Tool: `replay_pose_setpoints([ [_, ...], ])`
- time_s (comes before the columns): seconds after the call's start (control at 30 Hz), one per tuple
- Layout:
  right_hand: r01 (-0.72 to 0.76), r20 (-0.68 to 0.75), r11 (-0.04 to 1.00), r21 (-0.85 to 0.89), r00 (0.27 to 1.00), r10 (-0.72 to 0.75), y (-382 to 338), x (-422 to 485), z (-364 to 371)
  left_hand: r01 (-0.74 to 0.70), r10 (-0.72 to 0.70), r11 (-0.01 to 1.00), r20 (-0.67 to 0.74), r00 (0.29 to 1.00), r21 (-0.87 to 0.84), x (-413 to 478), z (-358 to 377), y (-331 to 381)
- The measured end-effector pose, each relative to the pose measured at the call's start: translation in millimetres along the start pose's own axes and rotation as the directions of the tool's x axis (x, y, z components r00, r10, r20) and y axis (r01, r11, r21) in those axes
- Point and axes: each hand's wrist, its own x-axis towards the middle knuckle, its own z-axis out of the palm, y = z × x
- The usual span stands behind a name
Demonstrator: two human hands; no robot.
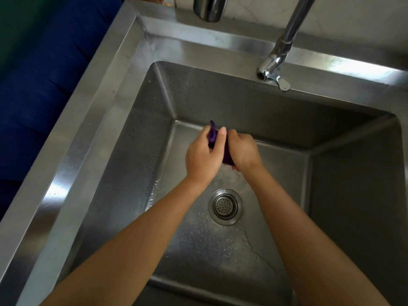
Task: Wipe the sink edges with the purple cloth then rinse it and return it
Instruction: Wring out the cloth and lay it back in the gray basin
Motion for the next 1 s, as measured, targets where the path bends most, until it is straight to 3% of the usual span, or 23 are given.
replay_pose_setpoints([
  [0.07, -0.058, 0.092, 0.998, -0.002, 0.994, 0.058, -10, -3, -2, 0.080, -0.081, 0.996, -0.021, 0.996, -0.034, 0, 2, 1],
  [0.17, -0.120, 0.192, 0.983, 0.140, 0.977, 0.092, -13, -14, -11, 0.340, -0.351, 0.921, -0.030, 0.936, -0.189, 10, -2, 3],
  [0.23, 0.017, 0.110, 0.997, 0.077, 0.994, -0.025, -2, -28, -19, 0.482, -0.505, 0.834, -0.022, 0.863, -0.268, 16, -4, 2],
  [0.27, 0.165, 0.045, 0.980, -0.108, 0.986, -0.161, 6, -35, -22, 0.544, -0.569, 0.785, 0.002, 0.822, -0.296, 17, -5, 2],
  [0.3, 0.325, 0.021, 0.898, -0.298, 0.942, -0.334, 11, -44, -23, 0.596, -0.619, 0.730, 0.047, 0.784, -0.334, 18, -5, 3],
  [0.37, 0.563, 0.112, 0.691, -0.454, 0.805, -0.582, 17, -51, -19, 0.694, -0.661, 0.605, 0.238, 0.711, -0.390, 17, -6, 6],
  [0.47, 0.677, 0.122, 0.565, -0.472, 0.685, -0.718, 17, -40, -17, 0.811, -0.651, 0.461, 0.485, 0.584, -0.359, 14, -11, 11],
  [0.57, 0.725, -0.013, 0.459, -0.514, 0.528, -0.849, 12, -32, -10, 0.862, -0.656, 0.360, 0.560, 0.506, -0.357, 9, -13, 19],
  [0.67, 0.659, -0.157, 0.501, -0.561, 0.509, -0.846, 2, -27, -3, 0.831, -0.711, 0.396, 0.443, 0.546, -0.389, 6, -9, 24],
  [0.77, 0.600, -0.241, 0.617, -0.510, 0.588, -0.772, -2, -21, -3, 0.696, -0.687, 0.597, 0.195, 0.700, -0.399, 5, -5, 22],
  [0.87, 0.569, -0.260, 0.751, -0.336, 0.710, -0.654, 0, -21, -1, 0.525, -0.550, 0.814, -0.037, 0.834, -0.248, 3, -6, 22],
  [1.0, 0.508, -0.221, 0.848, -0.150, 0.819, -0.530, -2, -20, -3, 0.326, -0.325, 0.945, -0.094, 0.941, -0.002, 2, -11, 30],
])
